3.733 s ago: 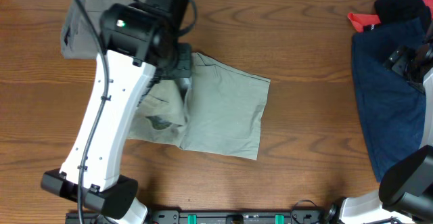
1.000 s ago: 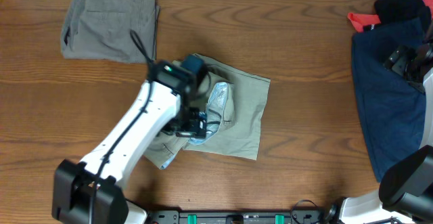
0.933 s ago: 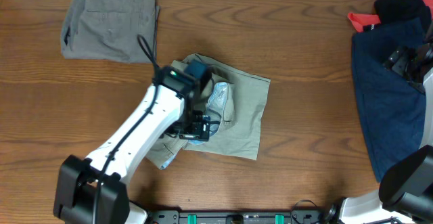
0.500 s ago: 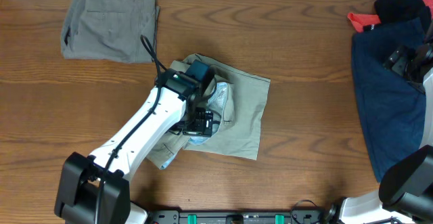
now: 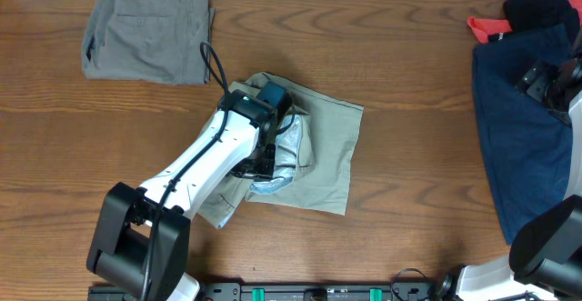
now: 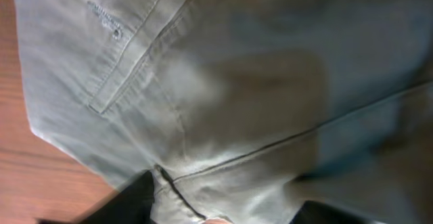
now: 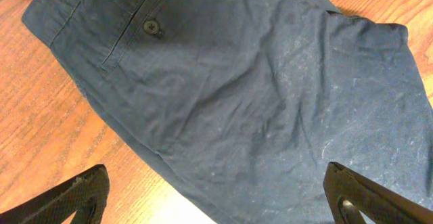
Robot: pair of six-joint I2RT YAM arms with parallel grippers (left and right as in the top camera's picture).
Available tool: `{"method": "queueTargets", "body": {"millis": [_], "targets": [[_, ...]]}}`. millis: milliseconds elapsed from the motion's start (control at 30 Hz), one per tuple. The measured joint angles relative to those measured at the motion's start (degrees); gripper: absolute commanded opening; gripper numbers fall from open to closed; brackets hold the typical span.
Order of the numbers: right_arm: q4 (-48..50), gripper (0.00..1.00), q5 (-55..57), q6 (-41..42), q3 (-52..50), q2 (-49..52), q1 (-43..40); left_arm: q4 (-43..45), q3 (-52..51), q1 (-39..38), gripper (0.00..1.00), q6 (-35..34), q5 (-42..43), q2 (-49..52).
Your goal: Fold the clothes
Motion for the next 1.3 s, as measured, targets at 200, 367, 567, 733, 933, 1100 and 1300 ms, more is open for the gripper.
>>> {"method": "queueTargets", "body": {"millis": [200, 367, 567, 733, 933, 1100, 1300], "targets": [[0.0, 0.99, 0.0, 0.0, 0.0, 0.0, 0.0, 0.0, 0.0, 0.0, 0.09, 0.1, -0.7, 0.0], [0.0, 0.99, 0.0, 0.0, 0.0, 0.0, 0.0, 0.0, 0.0, 0.0, 0.06, 0.7, -1.1, 0.0], [0.0, 0.99, 0.0, 0.0, 0.0, 0.0, 0.0, -3.0, 4.1, 0.0, 0.06, 1.4, -1.6, 0.0], [0.0, 0.99, 0.0, 0.0, 0.0, 0.0, 0.0, -5.5, 11.5, 0.0, 0.06, 2.3, -3.1, 0.0], [0.0, 0.99, 0.0, 0.0, 0.0, 0.0, 0.0, -5.8, 17.6, 0.0, 0.06, 3.5, -3.6, 0.0], [0.0, 0.99, 0.0, 0.0, 0.0, 0.0, 0.0, -5.6, 18.7, 0.0, 0.07, 4.8, -3.9, 0.0], [0.0, 0.99, 0.0, 0.0, 0.0, 0.0, 0.0, -5.6, 18.7, 0.0, 0.16, 5.8, -4.2, 0.0]]}}
